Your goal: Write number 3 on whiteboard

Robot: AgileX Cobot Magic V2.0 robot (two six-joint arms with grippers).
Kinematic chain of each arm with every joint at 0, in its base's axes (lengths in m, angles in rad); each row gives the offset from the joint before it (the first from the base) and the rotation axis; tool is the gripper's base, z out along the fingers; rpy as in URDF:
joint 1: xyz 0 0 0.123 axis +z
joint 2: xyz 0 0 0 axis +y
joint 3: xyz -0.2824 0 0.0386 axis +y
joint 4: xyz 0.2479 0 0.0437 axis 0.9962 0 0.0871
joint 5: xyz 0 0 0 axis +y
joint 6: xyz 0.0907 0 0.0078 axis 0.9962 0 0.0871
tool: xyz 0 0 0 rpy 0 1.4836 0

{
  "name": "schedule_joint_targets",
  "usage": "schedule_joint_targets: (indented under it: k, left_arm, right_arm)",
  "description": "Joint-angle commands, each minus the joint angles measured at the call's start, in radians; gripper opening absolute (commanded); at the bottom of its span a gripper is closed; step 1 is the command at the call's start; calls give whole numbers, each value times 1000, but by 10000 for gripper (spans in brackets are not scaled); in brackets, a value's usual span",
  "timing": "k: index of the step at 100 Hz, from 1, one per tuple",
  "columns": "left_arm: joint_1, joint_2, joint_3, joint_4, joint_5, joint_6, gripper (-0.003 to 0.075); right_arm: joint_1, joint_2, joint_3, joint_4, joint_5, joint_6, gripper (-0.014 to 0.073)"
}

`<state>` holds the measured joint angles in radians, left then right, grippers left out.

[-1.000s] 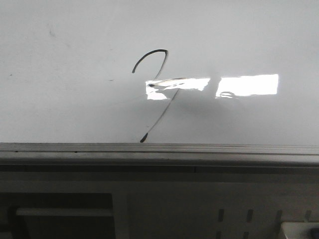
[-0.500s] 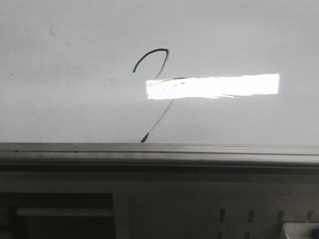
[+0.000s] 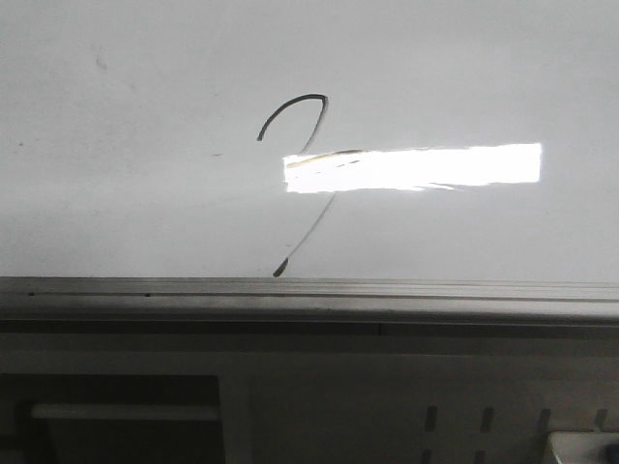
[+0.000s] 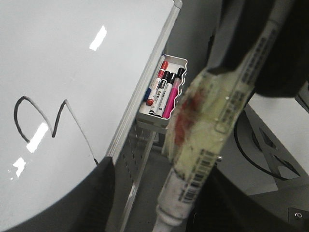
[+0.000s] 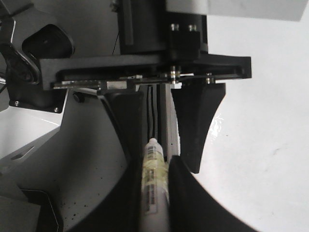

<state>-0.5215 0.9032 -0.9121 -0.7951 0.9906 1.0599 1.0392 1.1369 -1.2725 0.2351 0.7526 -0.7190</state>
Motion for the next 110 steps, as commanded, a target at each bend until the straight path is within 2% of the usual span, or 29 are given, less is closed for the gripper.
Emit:
schedule_joint_targets:
  k: [1,32,46,55,65,70,74,78,88,94,104,110]
  left_arm:
    - [-8,-2,-35,-58,-59,1,302]
    - [-8,-2,-35,-58,-64,1,-12]
    - [-8,-2,-35,-82,-66,1,-20]
    - [-8,-2,-29,-129,-89,1,-20]
    - [-8,-2,1,-204,-171,1,-20]
    - [-8,-2,22,-244,-220,1,-20]
    - [-8,-2,52,-284,-274,-1,-20]
    - [-8,-2,76,-323,-318,-2,-20]
    - [-8,-2,152,-432,-462,-2,-20]
    - [-8,-2,202,-469,-545,-2,-20]
    - [-8,0,273,-506,-706,-2,-20]
    - [-8,0,309,-538,-787,-2,-20]
  right_arm:
    - [-1,-15,-34,20,-69,-12,-55]
    - [-1,-15,-34,22,-69,-12,-55]
    - [-1,-15,-34,19,-69,-12,-25]
    - [-1,-15,-34,5,-69,-12,110]
    - [-32,-22,-34,2,-78,18,368]
    - [-52,-33,-34,2,-80,51,468]
    - [-80,-49,-34,2,-80,82,525]
    - [-100,-64,-34,4,-80,114,546]
    - [-154,-120,-34,4,-75,188,524]
    - [-186,-148,-32,4,-67,201,471]
    - [-236,-193,-14,4,-62,220,300]
    - [-262,-220,5,4,-62,220,132]
